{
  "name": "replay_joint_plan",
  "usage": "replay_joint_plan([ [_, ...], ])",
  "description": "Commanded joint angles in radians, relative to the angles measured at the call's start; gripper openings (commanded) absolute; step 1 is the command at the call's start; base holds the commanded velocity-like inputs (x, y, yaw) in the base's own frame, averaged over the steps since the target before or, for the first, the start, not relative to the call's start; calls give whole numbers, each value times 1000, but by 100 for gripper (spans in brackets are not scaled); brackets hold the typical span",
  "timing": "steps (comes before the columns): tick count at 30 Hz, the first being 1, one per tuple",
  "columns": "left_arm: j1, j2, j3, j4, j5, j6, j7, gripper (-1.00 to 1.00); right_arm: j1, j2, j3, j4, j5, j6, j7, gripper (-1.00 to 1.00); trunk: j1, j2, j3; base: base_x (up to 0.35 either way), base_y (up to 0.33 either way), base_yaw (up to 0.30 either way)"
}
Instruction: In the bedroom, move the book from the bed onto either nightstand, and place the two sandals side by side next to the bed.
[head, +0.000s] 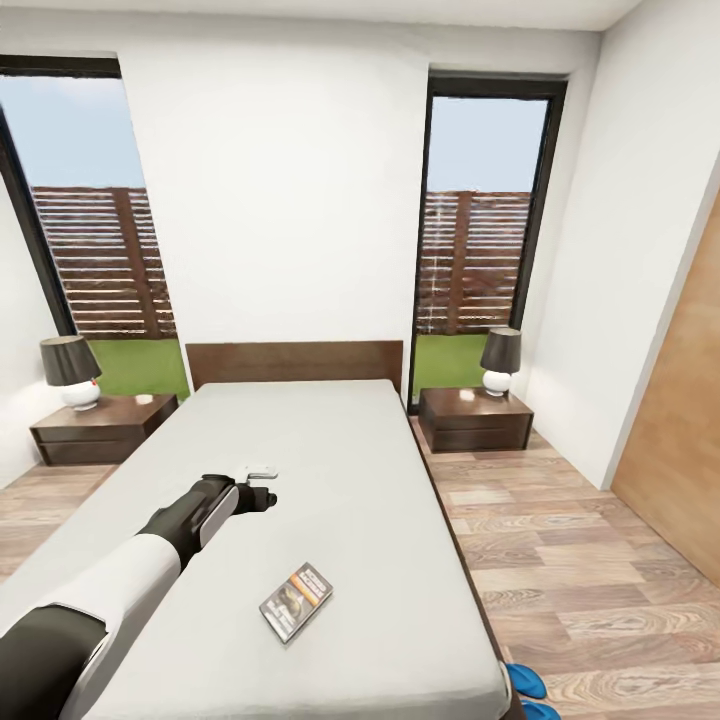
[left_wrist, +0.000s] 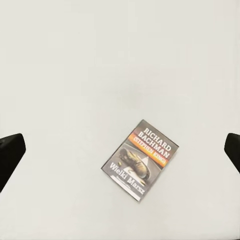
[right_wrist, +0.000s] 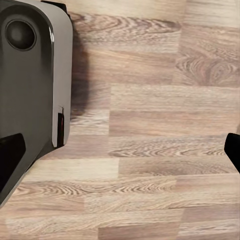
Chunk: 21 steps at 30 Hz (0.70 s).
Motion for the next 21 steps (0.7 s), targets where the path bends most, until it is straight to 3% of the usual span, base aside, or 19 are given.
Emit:
replay_joint_plan([
  [1,-1,1,-8,-2,9,4,5,100,-1,0,7,2,-11,-6,5,100,0,-1,-2,0,-42,6],
  [21,0,2,-6,-1,9,4,0,100,0,0,7,3,-9,-6,5,100,0,-1,-2,2,-75,2],
])
